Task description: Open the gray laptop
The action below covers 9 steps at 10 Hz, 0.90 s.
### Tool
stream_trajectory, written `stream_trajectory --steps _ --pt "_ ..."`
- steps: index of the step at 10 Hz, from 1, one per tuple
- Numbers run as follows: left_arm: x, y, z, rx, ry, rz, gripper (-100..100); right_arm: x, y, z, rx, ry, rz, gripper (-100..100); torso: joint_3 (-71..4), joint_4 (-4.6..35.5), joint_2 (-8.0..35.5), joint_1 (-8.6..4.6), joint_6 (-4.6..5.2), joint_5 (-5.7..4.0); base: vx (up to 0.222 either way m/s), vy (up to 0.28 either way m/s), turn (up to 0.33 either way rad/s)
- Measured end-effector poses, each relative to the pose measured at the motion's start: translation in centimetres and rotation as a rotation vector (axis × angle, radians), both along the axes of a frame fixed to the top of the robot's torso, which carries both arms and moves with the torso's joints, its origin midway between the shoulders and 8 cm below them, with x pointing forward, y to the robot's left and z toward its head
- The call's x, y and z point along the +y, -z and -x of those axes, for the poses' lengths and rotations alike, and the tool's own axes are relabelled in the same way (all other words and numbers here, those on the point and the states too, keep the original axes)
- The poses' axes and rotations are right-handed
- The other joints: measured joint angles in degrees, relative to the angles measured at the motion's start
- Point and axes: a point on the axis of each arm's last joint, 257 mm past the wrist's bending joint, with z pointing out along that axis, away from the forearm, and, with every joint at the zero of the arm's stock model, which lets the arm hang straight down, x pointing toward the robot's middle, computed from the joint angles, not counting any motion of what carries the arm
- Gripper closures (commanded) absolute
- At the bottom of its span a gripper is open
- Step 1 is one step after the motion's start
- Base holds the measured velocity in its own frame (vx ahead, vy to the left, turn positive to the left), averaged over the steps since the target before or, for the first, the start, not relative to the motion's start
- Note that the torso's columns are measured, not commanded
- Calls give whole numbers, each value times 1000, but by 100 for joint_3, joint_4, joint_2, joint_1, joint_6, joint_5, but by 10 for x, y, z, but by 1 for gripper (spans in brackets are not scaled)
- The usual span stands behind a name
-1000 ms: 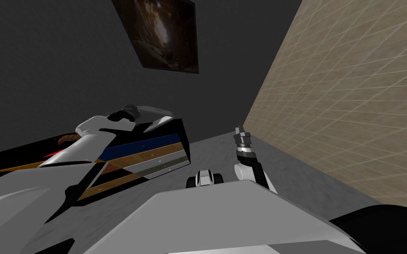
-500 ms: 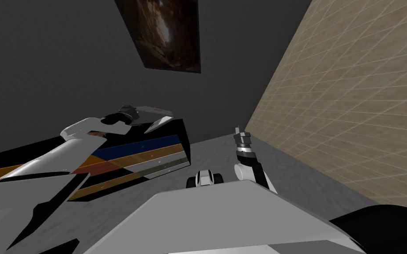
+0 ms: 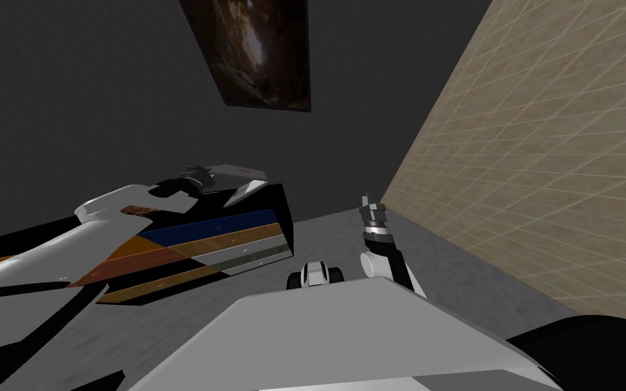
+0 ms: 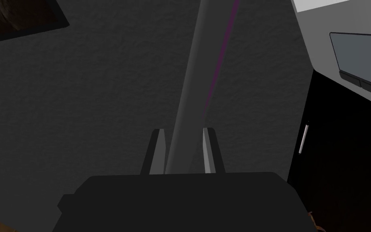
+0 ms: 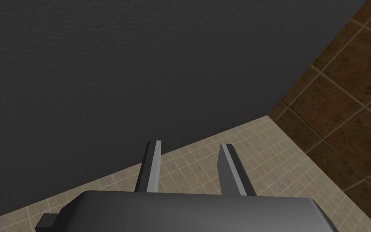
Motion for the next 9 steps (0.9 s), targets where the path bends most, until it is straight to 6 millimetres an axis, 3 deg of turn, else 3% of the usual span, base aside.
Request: stream_trajectory --steps 2,9 --pt "0 6 1 1 8 39 100 0 0 0 0 0 0 0 0 6 1 12 0 0 22 -12 61" --pt "-27 37 18 67 119 113 100 0 0 0 0 0 0 0 -7 -8 -11 -2 11 3 63 -35 56"
